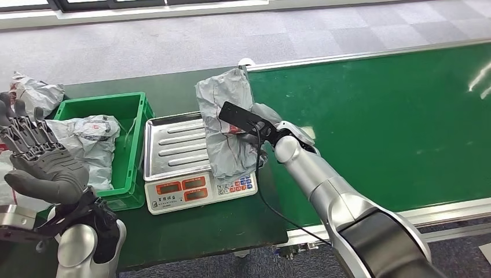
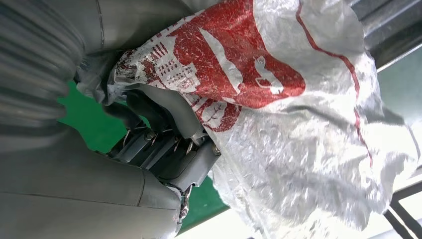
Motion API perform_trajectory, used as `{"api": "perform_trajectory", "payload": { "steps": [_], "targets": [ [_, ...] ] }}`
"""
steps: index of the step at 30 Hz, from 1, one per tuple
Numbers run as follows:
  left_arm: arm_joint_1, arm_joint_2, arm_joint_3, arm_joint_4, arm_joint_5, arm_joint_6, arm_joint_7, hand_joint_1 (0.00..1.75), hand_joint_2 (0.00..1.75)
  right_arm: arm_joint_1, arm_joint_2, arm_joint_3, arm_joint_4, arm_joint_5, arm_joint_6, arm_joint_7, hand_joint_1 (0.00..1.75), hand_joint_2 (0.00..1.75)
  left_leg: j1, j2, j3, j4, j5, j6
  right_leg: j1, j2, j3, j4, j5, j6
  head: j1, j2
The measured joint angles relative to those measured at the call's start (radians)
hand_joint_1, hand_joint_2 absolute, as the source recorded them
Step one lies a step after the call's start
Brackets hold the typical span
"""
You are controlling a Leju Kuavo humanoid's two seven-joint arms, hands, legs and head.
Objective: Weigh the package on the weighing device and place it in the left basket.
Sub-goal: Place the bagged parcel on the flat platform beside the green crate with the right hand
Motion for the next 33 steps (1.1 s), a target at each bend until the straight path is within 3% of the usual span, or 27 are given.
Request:
{"api": "perform_trajectory", "payload": {
  "steps": [23,30,32,33],
  "targets": [
    [-0.001,0.0,-0.012,0.01,0.0,-0.011,0.001,0.0,0.0,0.006,0.022,-0.006,0.051,-0.012,0.003,-0.008,1.75,1.75,0.0,0.0,0.0,0.0,0.0,0.0,0.0,0.0,0.0,0.0,0.0,0.0,0.0,0.0],
    [-0.007,-0.003,-0.017,0.009,0.0,-0.014,0.01,0.0,0.0,0.025,0.034,-0.014,0.052,-0.031,0.004,-0.055,1.75,1.75,0.0,0.0,0.0,0.0,0.0,0.0,0.0,0.0,0.0,0.0,0.0,0.0,0.0,0.0],
    [-0.01,-0.006,-0.018,0.009,0.0,-0.015,0.013,0.0,0.0,0.032,0.038,-0.023,0.052,-0.037,-0.005,-0.076,0.87,1.75,0.0,0.0,0.0,0.0,0.0,0.0,0.0,0.0,0.0,0.0,0.0,0.0,0.0,0.0],
    [-0.012,-0.007,-0.018,0.008,-0.001,-0.016,0.015,0.0,0.0,0.035,0.04,-0.027,0.052,-0.039,-0.011,-0.087,0.44,1.31,0.0,0.0,0.0,0.0,0.0,0.0,0.0,0.0,0.0,0.0,0.0,0.0,0.0,0.0]
  ]
}}
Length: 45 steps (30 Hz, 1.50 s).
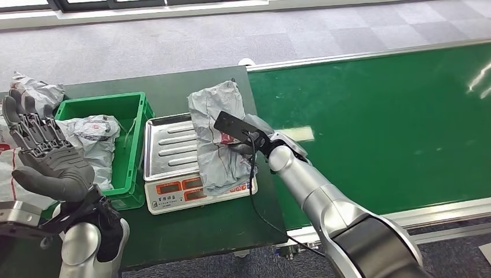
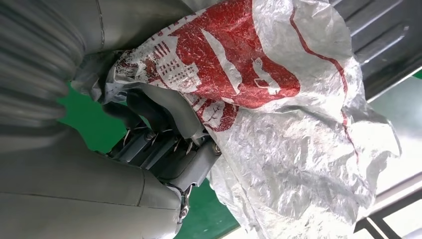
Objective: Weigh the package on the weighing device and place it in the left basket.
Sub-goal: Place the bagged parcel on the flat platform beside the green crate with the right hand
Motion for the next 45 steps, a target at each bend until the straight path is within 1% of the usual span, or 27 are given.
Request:
{"api": "perform_trajectory", "payload": {
  "steps": [1,3,7,12,15,18,20,23,25,27,28,30,34,37,40,45],
  "targets": [
    [-0.001,-0.002,0.0,-0.001,-0.003,-0.002,0.002,0.0,0.0,0.003,0.001,-0.003,0.0,-0.002,-0.009,-0.012,0.0,0.87,0.0,0.0,0.0,0.0,0.0,0.0,0.0,0.0,0.0,0.0,0.0,0.0,0.0,0.0],
    [-0.003,-0.005,-0.002,-0.002,-0.014,-0.01,0.007,0.0,0.0,0.008,0.003,-0.008,0.0,-0.004,-0.037,-0.034,0.0,0.0,0.0,0.0,0.0,0.0,0.0,0.0,0.0,0.0,0.0,0.0,0.0,0.0,0.0,0.0],
    [-0.005,-0.009,-0.008,-0.001,-0.04,-0.017,0.009,0.0,0.0,0.012,0.0,-0.028,0.0,-0.009,-0.099,-0.065,0.0,0.0,0.0,0.001,0.0,0.0,0.0,0.0,0.0,0.001,0.0,0.0,0.0,0.0,0.0,0.0],
    [-0.013,-0.015,-0.02,0.007,-0.052,-0.017,0.0,0.0,0.0,0.013,-0.015,-0.056,-0.002,-0.016,-0.132,-0.099,0.0,0.0,0.0,0.001,0.0,0.0,0.0,0.0,0.0,0.001,0.0,0.0,0.0,0.0,0.0,0.0],
    [-0.022,-0.017,-0.025,0.01,-0.054,-0.017,0.0,0.0,0.0,0.013,-0.022,-0.066,-0.009,-0.01,-0.177,-0.097,0.0,0.0,0.0,0.001,0.0,0.0,0.0,0.0,0.0,0.001,0.0,0.0,0.0,0.0,0.0,0.0],
    [-0.024,-0.02,-0.025,0.011,-0.059,-0.012,0.005,0.0,0.0,0.013,-0.025,-0.075,-0.018,0.012,-0.245,-0.072,0.0,0.0,0.0,0.001,0.0,0.0,0.0,0.0,0.0,0.001,0.0,0.0,0.0,0.0,0.0,0.0],
    [-0.024,-0.024,-0.025,0.011,-0.069,0.006,0.007,0.0,0.0,0.013,-0.028,-0.077,-0.023,0.026,-0.281,-0.061,0.0,0.0,0.0,0.001,0.0,0.0,0.0,0.0,0.0,0.001,0.0,0.0,0.0,0.0,0.0,0.0],
    [-0.025,-0.033,-0.025,0.011,-0.095,0.061,-0.008,0.0,0.0,0.013,-0.031,-0.08,-0.035,0.039,-0.323,-0.069,0.0,0.0,0.0,0.001,0.0,0.0,0.0,0.0,0.0,0.001,0.0,0.0,0.0,0.0,0.0,0.0],
    [-0.025,-0.04,-0.025,0.011,-0.109,0.105,-0.023,0.0,0.0,0.015,-0.032,-0.081,-0.048,0.045,-0.354,-0.094,0.0,0.0,0.0,0.001,0.0,0.0,0.0,0.0,0.0,0.001,0.0,0.0,0.0,0.0,0.0,0.0],
    [-0.025,-0.044,-0.026,0.012,-0.117,0.139,-0.029,0.0,0.0,0.026,-0.032,-0.084,-0.082,0.045,-0.389,-0.138,0.0,0.0,0.0,0.001,0.0,0.0,0.0,0.0,0.0,0.001,0.0,0.0,0.0,0.0,0.0,0.0],
    [-0.024,-0.044,-0.027,0.013,-0.12,0.151,-0.029,0.0,0.0,0.04,-0.032,-0.086,-0.113,0.042,-0.405,-0.159,0.0,0.0,0.0,0.001,0.0,0.0,0.0,0.0,0.0,0.001,0.0,0.0,0.0,0.0,0.0,0.0],
    [-0.021,-0.042,-0.028,0.015,-0.123,0.163,-0.027,0.0,0.0,0.099,-0.033,-0.087,-0.238,0.031,-0.426,-0.184,0.0,0.0,0.0,0.0,0.0,0.0,0.0,0.0,0.0,0.0,0.0,0.0,0.0,0.0,0.0,0.0],
    [-0.007,-0.035,-0.028,0.014,-0.118,0.159,-0.02,0.0,0.0,0.305,-0.056,-0.051,-0.623,-0.017,-0.434,-0.185,0.0,0.0,0.0,0.0,-0.001,0.0,-0.001,0.0,0.0,0.0,0.0,0.0,-0.001,0.0,0.0,0.0],
    [0.004,-0.034,-0.028,0.013,-0.118,0.154,-0.013,0.0,0.0,0.427,-0.085,-0.013,-0.841,-0.063,-0.45,-0.197,0.0,0.0,0.0,0.0,-0.001,0.0,-0.002,0.001,0.0,0.0,-0.001,0.0,-0.002,0.0,0.0,0.0],
    [0.011,-0.034,-0.028,0.01,-0.116,0.146,-0.004,0.0,0.0,0.504,-0.108,0.009,-0.979,-0.09,-0.464,-0.211,0.0,0.0,0.0,0.0,-0.002,0.0,-0.002,0.001,0.0,0.0,-0.001,-0.001,-0.002,0.0,0.0,0.0],
    [0.019,-0.034,-0.028,0.005,-0.128,0.137,0.011,0.0,0.0,0.59,-0.135,0.025,-1.132,-0.119,-0.481,-0.238,0.0,0.0,0.0,0.0,-0.001,0.0,-0.002,0.001,0.0,0.0,0.0,-0.001,-0.001,0.0,0.0,0.0]
  ]
}}
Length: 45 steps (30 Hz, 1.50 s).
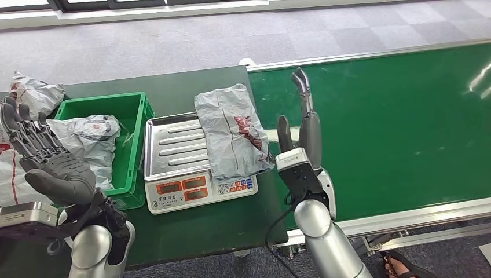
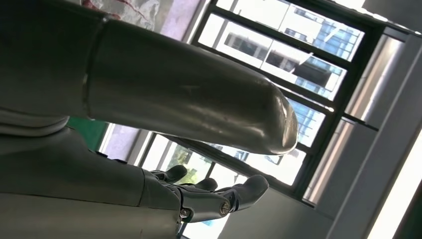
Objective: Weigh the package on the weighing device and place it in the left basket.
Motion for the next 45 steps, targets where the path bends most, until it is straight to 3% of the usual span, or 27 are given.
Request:
{"api": "perform_trajectory", "payload": {
  "steps": [1,5,9,11,17,21,25,31,39,43,45],
  "targets": [
    [0.001,0.0,0.0,-0.001,-0.008,-0.005,0.004,0.0,0.0,0.016,-0.005,0.002,-0.026,0.0,-0.005,-0.005,0.0,0.0,0.0,0.0,0.0,0.0,0.0,0.0,0.0,0.0,0.0,0.0,0.0,0.0,0.0,0.0],
    [-0.01,0.016,-0.023,0.004,-0.191,-0.084,0.097,0.0,1.75,0.077,-0.025,0.005,-0.127,0.036,-0.046,-0.036,0.0,0.0,0.0,-0.001,0.001,0.0,0.0,0.0,0.0,-0.001,0.0,0.0,0.0,0.0,0.0,0.0],
    [-0.109,0.062,-0.093,0.08,-0.508,-0.314,0.265,0.0,1.75,0.153,-0.055,0.005,-0.247,0.095,-0.084,-0.046,0.0,0.0,0.0,-0.003,0.0,0.0,0.0,0.0,0.0,-0.003,0.001,0.0,0.0,0.0,0.0,0.0],
    [-0.18,0.083,-0.126,0.146,-0.594,-0.402,0.307,0.0,1.75,0.19,-0.071,0.005,-0.293,0.102,-0.089,-0.05,0.0,0.0,-0.001,-0.001,-0.001,0.0,0.0,0.0,-0.001,-0.002,0.001,0.0,0.001,0.0,0.0,0.0],
    [-0.34,0.13,-0.203,0.31,-0.665,-0.512,0.351,0.0,1.75,0.238,-0.095,-0.004,-0.354,0.104,-0.084,-0.055,0.0,0.0,-0.001,0.003,0.001,0.001,0.001,0.0,-0.001,0.001,-0.001,0.0,0.002,0.0,0.0,0.0],
    [-0.556,0.153,-0.31,0.563,-0.703,-0.644,0.338,0.0,0.0,0.26,-0.115,-0.022,-0.359,0.061,-0.076,-0.057,0.0,0.0,-0.001,0.001,-0.001,0.001,0.004,0.001,-0.001,0.0,-0.002,0.0,0.005,0.001,0.0,0.0],
    [-0.704,0.129,-0.409,0.831,-0.71,-0.725,0.314,0.0,1.75,0.292,-0.146,-0.031,-0.356,0.003,-0.106,-0.093,0.0,0.0,-0.002,0.005,0.0,0.001,0.004,0.001,-0.002,0.003,-0.003,0.0,0.006,0.001,0.0,0.0],
    [-0.769,0.038,-0.539,1.156,-0.707,-0.759,0.324,0.0,1.75,0.303,-0.163,-0.031,-0.355,0.004,-0.116,-0.07,0.0,0.0,-0.003,0.004,-0.002,0.001,0.004,0.002,-0.003,0.003,-0.003,0.0,0.006,0.001,0.0,0.0],
    [-0.738,-0.037,-0.577,1.354,-0.688,-0.707,0.394,0.02,1.75,0.293,-0.166,-0.03,-0.355,-0.003,-0.102,-0.072,0.0,0.0,-0.003,0.003,-0.005,0.001,0.003,0.002,-0.003,0.003,-0.002,0.0,0.006,0.002,0.0,0.0],
    [-0.729,-0.05,-0.58,1.396,-0.698,-0.68,0.411,1.75,1.75,0.281,-0.169,-0.029,-0.35,-0.013,-0.103,-0.08,0.0,0.0,-0.003,0.003,-0.008,0.0,0.001,0.003,-0.003,0.002,0.001,0.0,0.004,0.003,0.0,0.0],
    [-0.723,-0.052,-0.585,1.407,-0.705,-0.659,0.415,1.75,1.75,0.276,-0.17,-0.028,-0.347,-0.016,-0.108,-0.08,0.0,0.0,-0.003,0.003,-0.007,0.0,0.001,0.003,-0.003,0.002,0.002,0.0,0.004,0.003,0.0,0.0]
  ]
}}
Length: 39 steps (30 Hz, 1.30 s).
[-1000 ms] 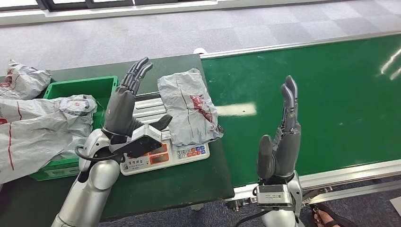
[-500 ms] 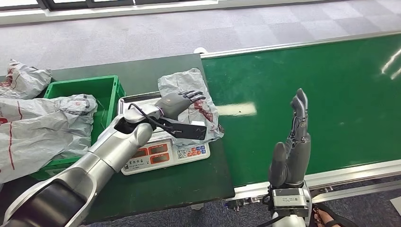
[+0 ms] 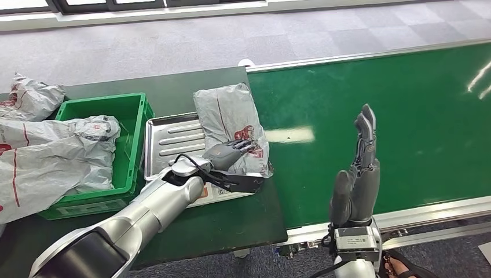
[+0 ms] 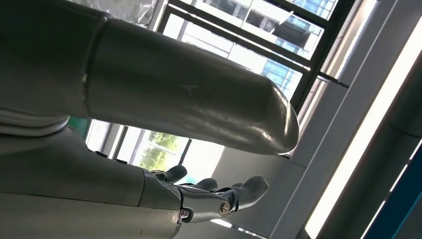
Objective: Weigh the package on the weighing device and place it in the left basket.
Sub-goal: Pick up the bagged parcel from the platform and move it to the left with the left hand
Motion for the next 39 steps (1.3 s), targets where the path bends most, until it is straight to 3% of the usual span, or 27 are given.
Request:
{"api": "perform_trajectory", "payload": {
  "steps": [9,26,33,39],
  "targets": [
    [-0.001,0.01,0.008,0.009,0.035,0.082,0.0,1.75,1.75,0.001,-0.001,0.002,0.002,-0.002,-0.006,0.001,0.0,0.0,0.0,-0.001,0.002,0.0,0.0,0.0,0.0,-0.001,0.002,0.0,0.0,0.0,0.0,0.0],
    [0.009,0.037,0.079,-0.015,0.091,0.06,-0.067,1.75,1.75,0.026,-0.001,0.002,-0.005,0.031,0.007,0.018,0.0,0.0,0.0,-0.001,0.003,0.0,0.0,0.0,0.0,-0.001,0.002,0.0,0.0,0.0,0.0,0.0],
    [0.057,0.064,0.118,-0.114,0.116,0.075,-0.137,1.75,1.75,0.085,-0.001,-0.016,-0.042,0.043,-0.01,0.014,0.0,0.0,0.0,-0.002,0.008,0.0,0.001,0.0,0.0,-0.001,0.0,0.0,0.0,0.0,0.0,0.0],
    [0.098,0.112,0.143,-0.269,0.143,0.062,-0.148,1.75,1.75,0.133,-0.001,-0.041,-0.076,0.037,-0.024,0.004,0.0,0.0,0.0,-0.002,0.007,0.0,0.001,0.0,0.0,-0.001,-0.001,0.0,0.0,0.0,0.0,0.0]
  ]
}}
